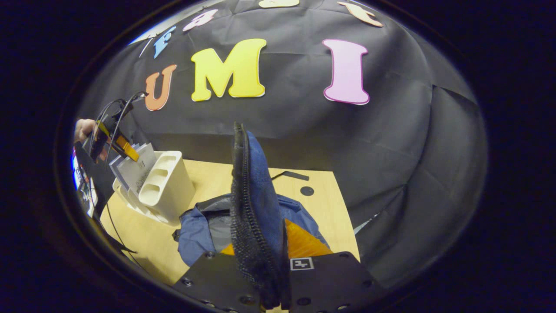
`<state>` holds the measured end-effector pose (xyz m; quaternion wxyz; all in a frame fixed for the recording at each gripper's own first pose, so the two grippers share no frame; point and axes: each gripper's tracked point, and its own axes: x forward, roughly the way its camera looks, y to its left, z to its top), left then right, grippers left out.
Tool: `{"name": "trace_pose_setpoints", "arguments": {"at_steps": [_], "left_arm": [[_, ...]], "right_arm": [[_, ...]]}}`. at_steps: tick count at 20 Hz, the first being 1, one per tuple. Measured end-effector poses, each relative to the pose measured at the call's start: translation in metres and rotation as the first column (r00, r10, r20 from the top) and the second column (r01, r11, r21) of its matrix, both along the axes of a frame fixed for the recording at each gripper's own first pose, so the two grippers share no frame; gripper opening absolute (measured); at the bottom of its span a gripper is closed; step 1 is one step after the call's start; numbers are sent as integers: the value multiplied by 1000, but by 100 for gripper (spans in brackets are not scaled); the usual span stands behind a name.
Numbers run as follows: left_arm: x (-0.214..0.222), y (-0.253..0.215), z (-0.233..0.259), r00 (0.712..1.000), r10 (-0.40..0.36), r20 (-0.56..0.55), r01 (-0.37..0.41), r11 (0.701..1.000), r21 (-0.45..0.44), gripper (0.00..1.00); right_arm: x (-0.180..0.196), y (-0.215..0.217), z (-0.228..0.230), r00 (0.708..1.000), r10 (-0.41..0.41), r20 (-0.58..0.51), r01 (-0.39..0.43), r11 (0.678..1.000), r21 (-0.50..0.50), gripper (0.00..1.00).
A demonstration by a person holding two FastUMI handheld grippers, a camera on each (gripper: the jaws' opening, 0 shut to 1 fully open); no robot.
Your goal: Open the schoolbag, grab two books from the bookshelf and put them into the schoolbag.
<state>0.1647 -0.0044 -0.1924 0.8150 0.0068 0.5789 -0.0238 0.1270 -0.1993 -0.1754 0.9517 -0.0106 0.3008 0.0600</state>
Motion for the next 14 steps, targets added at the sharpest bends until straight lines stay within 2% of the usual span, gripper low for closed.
{"name": "trace_pose_setpoints", "arguments": {"at_steps": [6,10,12,13,14], "left_arm": [[-13,-5,-31,984,81,-158,-84,996,-16,97],[-15,-4,-38,975,97,-199,-98,995,8,84],[-14,0,-39,976,88,-200,-84,996,27,73],[-14,-1,-38,975,88,-206,-84,996,26,62],[-15,0,-36,973,90,-211,-86,996,28,58]], "right_arm": [[1,-6,-3,1000,-2,10,2,1000,5,5],[-1,-7,-4,1000,-4,14,3,1000,23,5],[-3,-7,-5,1000,-9,12,9,999,33,5],[-4,-7,-5,1000,-12,12,12,999,36,4],[-4,-7,-5,1000,-15,13,15,999,40,5]]}}
